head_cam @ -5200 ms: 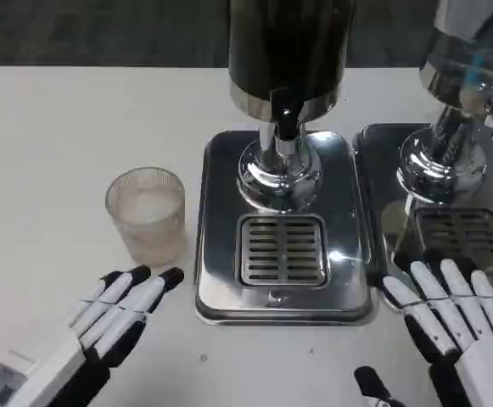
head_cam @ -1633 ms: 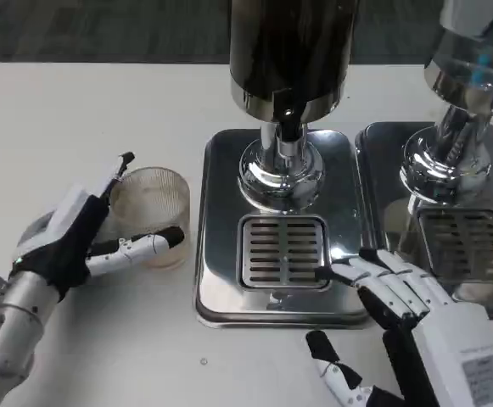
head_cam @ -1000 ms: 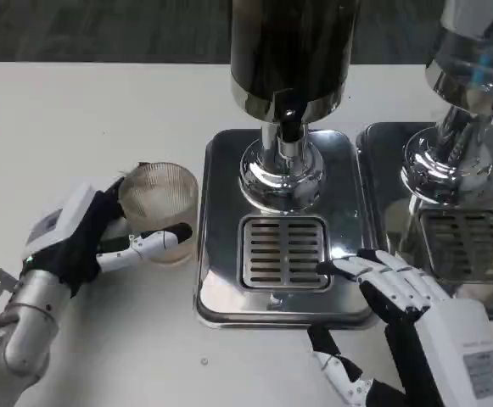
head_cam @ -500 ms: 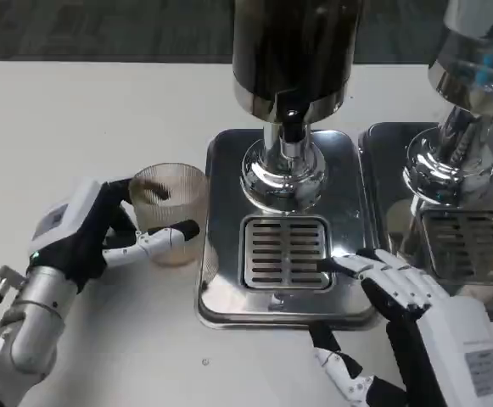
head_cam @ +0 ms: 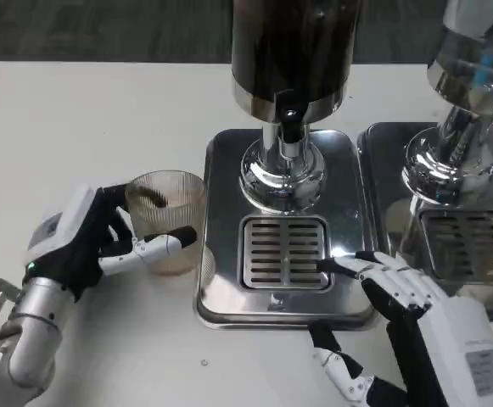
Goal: Grasp the cup under the faucet to collect the drink, then remove the cup.
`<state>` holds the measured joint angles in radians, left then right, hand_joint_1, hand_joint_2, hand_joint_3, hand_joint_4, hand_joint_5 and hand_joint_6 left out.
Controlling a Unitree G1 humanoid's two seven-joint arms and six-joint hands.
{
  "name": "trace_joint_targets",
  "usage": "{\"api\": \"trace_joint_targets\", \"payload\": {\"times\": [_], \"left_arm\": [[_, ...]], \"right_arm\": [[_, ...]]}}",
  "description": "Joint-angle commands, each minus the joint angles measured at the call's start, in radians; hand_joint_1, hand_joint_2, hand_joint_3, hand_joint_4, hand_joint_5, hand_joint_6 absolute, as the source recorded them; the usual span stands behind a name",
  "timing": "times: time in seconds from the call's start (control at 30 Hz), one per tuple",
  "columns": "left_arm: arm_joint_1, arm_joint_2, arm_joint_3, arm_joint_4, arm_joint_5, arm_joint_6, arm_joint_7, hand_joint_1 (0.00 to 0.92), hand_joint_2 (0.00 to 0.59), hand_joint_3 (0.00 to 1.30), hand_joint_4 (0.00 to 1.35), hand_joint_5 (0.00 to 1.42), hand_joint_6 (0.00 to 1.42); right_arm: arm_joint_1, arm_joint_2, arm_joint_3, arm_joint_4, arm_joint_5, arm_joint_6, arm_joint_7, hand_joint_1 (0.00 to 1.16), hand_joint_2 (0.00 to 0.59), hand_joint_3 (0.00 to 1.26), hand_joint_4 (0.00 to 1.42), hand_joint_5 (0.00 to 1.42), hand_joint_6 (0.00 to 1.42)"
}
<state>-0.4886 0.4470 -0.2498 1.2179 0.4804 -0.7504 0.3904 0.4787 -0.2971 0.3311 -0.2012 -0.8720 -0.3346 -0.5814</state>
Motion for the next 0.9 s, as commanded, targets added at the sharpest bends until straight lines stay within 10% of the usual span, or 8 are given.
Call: {"api": "trace_joint_targets", "payload": {"times": [0.03, 0.43, 0.9], "left_arm": [[0.018, 0.031, 0.029, -0.024, -0.018, -0.050, 0.042, 0.350, 0.146, 0.58, 0.68, 0.94, 1.11], [0.020, 0.031, 0.039, -0.109, 0.005, -0.140, 0.065, 0.343, 0.143, 0.59, 0.68, 0.93, 1.11], [-0.077, -0.074, -0.072, -0.082, 0.092, -0.098, -0.006, 0.341, 0.143, 0.59, 0.68, 0.93, 1.12]], "right_arm": [[0.003, 0.000, -0.004, 0.014, 0.014, -0.018, 0.004, 0.48, 0.395, 0.38, 0.36, 0.26, 0.31], [0.020, 0.005, -0.009, 0.006, 0.015, -0.020, 0.002, 0.48, 0.395, 0.38, 0.36, 0.27, 0.31], [0.071, 0.035, -0.013, -0.023, 0.004, -0.009, -0.009, 0.48, 0.395, 0.38, 0.36, 0.27, 0.31]]}}
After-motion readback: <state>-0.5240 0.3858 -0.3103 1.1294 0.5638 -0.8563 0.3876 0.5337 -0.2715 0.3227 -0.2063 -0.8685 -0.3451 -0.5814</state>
